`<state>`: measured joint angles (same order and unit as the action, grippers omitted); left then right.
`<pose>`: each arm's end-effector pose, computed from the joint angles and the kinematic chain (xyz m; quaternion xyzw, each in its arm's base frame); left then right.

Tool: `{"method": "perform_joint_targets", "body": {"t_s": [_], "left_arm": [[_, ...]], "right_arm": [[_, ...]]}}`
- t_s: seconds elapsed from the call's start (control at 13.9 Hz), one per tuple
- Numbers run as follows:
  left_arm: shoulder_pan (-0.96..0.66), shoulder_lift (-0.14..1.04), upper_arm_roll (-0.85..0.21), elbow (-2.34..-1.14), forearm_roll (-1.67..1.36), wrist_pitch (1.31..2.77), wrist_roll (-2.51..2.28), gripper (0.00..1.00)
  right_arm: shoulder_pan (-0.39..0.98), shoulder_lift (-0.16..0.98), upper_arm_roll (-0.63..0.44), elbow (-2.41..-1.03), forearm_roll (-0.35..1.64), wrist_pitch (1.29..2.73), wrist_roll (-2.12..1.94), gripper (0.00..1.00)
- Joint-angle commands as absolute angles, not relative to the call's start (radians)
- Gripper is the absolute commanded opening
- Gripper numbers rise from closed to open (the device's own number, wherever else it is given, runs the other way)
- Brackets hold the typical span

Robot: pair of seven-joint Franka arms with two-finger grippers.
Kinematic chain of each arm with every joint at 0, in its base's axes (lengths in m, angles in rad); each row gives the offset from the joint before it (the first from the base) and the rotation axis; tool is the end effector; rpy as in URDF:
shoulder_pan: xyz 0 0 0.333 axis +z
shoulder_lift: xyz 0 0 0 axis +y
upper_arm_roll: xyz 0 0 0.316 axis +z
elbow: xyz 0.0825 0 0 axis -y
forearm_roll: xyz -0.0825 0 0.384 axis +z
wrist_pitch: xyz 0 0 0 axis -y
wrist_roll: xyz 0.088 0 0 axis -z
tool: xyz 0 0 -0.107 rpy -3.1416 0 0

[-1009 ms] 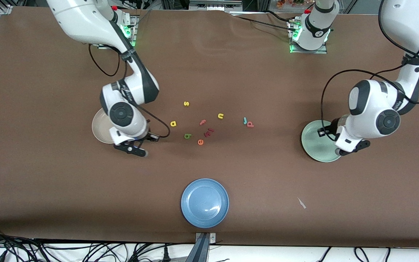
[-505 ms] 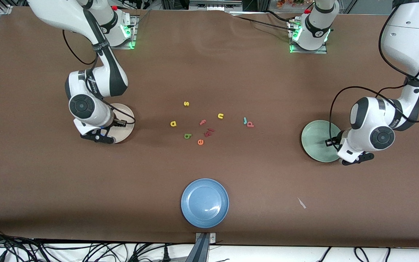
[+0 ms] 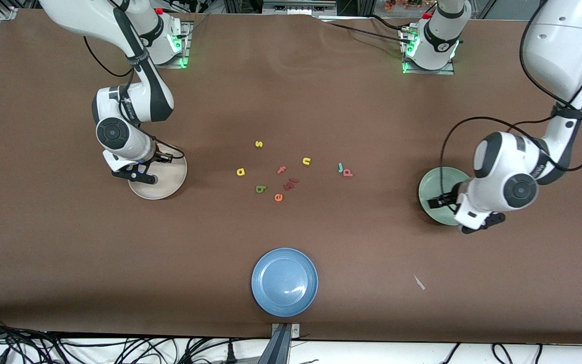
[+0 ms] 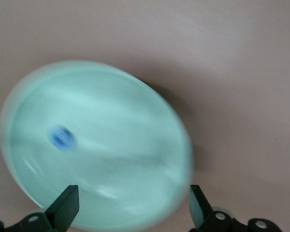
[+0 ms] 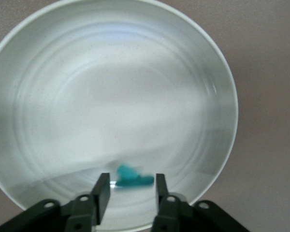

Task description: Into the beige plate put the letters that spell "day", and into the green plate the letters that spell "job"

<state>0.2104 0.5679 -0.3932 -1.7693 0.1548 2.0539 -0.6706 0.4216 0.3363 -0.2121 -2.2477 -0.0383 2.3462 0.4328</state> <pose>0.6257 -0.0896 0.2438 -0.9693 -0.2119 0.1241 0.0095 0.5062 0.1038 0.2011 0.9877 -0.0940 -0.0945 0.0812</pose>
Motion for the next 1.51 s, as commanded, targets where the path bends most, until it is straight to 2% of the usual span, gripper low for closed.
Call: {"method": "perform_joint_targets", "body": {"t_s": [0.0, 0.22, 0.5, 0.65, 0.79, 0.94, 1.23, 1.44], "left_arm": [[0.187, 0.564, -0.521, -1.787, 0.14, 2.037, -0.991, 1.0], [0.074, 0.606, -0.546, -1.787, 0.138, 2.118, -1.3, 1.0], [-0.011, 0.612, -0.545, -1.876, 0.146, 2.261, -1.556, 0.97], [-0.026, 0.614, -0.545, -1.894, 0.152, 2.302, -1.641, 0.97], [-0.026, 0.615, -0.542, -1.919, 0.155, 2.37, -1.712, 0.9], [-0.025, 0.615, -0.538, -1.948, 0.158, 2.419, -1.742, 0.89], [-0.032, 0.615, -0.535, -2.003, 0.199, 2.506, -1.778, 0.85], [-0.031, 0.637, -0.535, -2.002, 0.279, 2.519, -1.844, 0.8]], "right_arm": [[0.426, 0.322, -0.218, -2.261, -0.035, 2.35, 0.414, 1.0], [0.428, 0.296, -0.201, -2.231, -0.034, 2.335, 0.419, 1.0], [0.446, 0.322, -0.129, -2.085, 0.061, 2.281, 0.504, 1.0], [0.46, 0.379, -0.089, -2.011, 0.063, 2.283, 0.602, 1.0], [0.479, 0.457, -0.058, -1.947, 0.066, 2.304, 0.73, 0.99], [0.518, 0.517, -0.04, -1.901, 0.103, 2.353, 0.958, 0.99], [0.587, 0.577, -0.04, -1.898, 0.11, 2.476, 1.291, 0.94], [0.607, 0.589, -0.04, -1.904, 0.112, 2.51, 1.462, 0.83]]}}
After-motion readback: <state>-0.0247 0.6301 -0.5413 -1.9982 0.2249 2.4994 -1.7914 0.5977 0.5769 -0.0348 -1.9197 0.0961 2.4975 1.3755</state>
